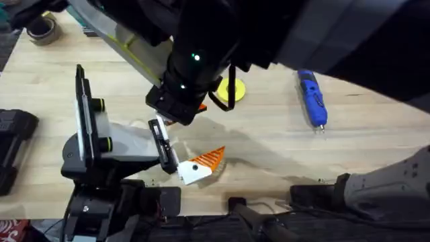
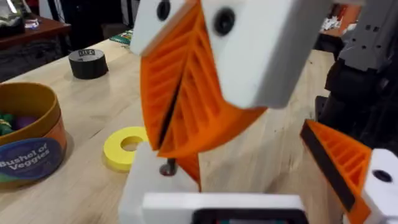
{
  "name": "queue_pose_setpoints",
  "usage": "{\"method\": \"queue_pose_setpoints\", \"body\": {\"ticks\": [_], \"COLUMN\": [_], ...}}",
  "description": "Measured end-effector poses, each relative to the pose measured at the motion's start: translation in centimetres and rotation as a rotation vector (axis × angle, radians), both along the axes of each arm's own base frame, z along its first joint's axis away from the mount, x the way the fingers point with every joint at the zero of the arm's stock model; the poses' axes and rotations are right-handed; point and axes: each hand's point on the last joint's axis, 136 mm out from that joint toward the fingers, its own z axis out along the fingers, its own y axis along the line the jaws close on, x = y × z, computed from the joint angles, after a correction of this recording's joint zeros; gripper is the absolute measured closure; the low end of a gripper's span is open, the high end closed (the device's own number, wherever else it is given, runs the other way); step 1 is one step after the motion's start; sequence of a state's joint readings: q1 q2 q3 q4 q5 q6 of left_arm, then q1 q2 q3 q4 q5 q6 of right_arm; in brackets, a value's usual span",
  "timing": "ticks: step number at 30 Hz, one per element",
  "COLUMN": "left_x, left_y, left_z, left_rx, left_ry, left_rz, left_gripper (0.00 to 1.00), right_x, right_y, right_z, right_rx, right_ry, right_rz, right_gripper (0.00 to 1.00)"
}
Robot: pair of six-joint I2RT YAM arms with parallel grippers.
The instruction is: Pick up the gripper from the table and insert it into the empty holder that is missing its gripper. Then pick up a screw, insert it into the mounting hole, and use the screwdriver to tighten it. Finally, clean up the table by picking up the vegetable and placing it into the bucket.
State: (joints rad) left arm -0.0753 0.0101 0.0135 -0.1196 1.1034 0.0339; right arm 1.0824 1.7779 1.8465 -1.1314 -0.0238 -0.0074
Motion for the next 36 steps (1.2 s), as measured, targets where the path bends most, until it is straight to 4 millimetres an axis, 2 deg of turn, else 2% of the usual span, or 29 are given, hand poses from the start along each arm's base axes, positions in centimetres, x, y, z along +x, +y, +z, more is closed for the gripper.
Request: {"method": "queue_pose_setpoints", "body": {"ticks": [36], "left_x": [-0.01], "left_y": [0.00], "left_z": [0.00], "left_rx": [0.000], "left_ry": [0.001], "left_rz": [-0.001], "left_gripper": [0.015], "right_x": [-0.37], "right_y": [-0.04], "right_z": [-0.86], "right_rx": [-0.016], "right_ry": [0.032], "right_rz": [0.007], "right_gripper": [0.996]}}
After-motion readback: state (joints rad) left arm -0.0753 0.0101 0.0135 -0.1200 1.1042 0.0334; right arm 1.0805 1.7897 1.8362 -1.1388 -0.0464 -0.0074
